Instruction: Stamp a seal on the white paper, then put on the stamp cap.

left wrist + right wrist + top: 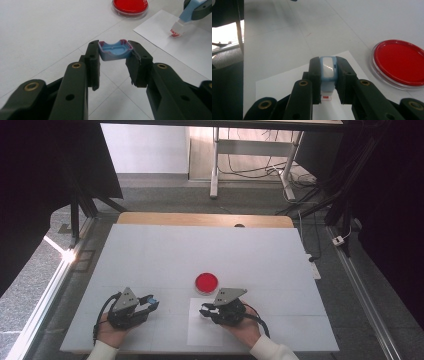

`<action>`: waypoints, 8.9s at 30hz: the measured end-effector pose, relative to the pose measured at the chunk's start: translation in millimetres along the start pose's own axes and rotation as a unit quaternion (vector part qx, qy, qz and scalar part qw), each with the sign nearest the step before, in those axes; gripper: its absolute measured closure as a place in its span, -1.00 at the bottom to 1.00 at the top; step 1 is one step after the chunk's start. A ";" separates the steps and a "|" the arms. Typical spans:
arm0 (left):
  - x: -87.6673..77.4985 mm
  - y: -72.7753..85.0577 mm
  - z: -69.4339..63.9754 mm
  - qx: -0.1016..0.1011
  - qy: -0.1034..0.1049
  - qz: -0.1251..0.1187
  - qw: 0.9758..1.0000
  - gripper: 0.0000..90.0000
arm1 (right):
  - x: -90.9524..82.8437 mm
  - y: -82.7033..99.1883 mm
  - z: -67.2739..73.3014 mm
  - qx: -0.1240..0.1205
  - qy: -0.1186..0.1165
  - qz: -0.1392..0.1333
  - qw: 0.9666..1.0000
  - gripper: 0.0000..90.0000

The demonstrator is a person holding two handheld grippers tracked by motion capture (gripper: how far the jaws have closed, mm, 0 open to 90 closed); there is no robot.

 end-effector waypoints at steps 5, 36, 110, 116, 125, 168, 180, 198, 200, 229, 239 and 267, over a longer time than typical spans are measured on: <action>-0.2 -0.1 -0.3 0.000 0.000 0.000 1.000 0.42 | -4.8 -1.0 -3.3 0.011 0.005 -0.013 1.000 0.66; 2.6 0.9 -0.1 0.003 0.003 0.005 1.000 0.42 | -29.1 -2.6 -20.3 0.052 0.040 -0.063 0.996 0.67; 38.3 -31.7 -34.6 0.044 0.031 0.006 0.999 0.42 | -65.6 -5.5 -45.1 0.101 0.083 -0.124 0.984 0.66; 44.6 -37.2 -41.9 0.052 0.039 0.008 0.998 0.42 | -65.0 -5.9 -44.7 0.101 0.082 -0.124 0.984 0.66; 58.0 -43.8 -55.8 0.066 0.051 0.016 0.996 0.42 | -65.6 -6.0 -44.7 0.101 0.082 -0.125 0.984 0.66; 109.3 -65.1 -104.4 0.090 0.081 0.024 0.992 0.41 | -65.7 -7.5 -42.3 0.099 0.095 -0.131 0.982 0.66; 115.0 -66.0 -105.7 0.091 0.079 0.025 0.992 0.41 | -59.7 -9.2 -37.8 0.100 0.090 -0.128 0.983 0.66; 115.8 -65.0 -107.9 0.094 0.075 0.024 0.992 0.41 | -53.8 -10.4 -34.1 0.117 0.099 -0.123 0.980 0.66; 115.8 -64.9 -107.7 0.095 0.075 0.024 0.992 0.41 | -53.5 -10.5 -34.1 0.119 0.101 -0.122 0.980 0.66; 115.3 -64.0 -110.3 0.108 0.061 0.014 0.992 0.41 | -48.7 -7.5 -34.2 0.162 0.100 -0.113 0.975 0.66; 113.6 -64.0 -111.9 0.113 0.057 0.007 0.992 0.42 | -49.1 -4.3 -37.0 0.195 0.086 -0.127 0.969 0.66; 111.4 -63.7 -116.4 0.127 0.039 0.015 0.991 0.42 | -42.2 -6.9 -30.4 0.170 0.087 -0.094 0.977 0.67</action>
Point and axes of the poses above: each handheld gripper's, and its own axes: x roughly forward along the jaws, y roughly out of its underside, z roughly to its left, the point moved 3 cm from there along x, roughly forward along the jaws, and after that the axes turned 12 degrees about -x, right-handed, at the moved point
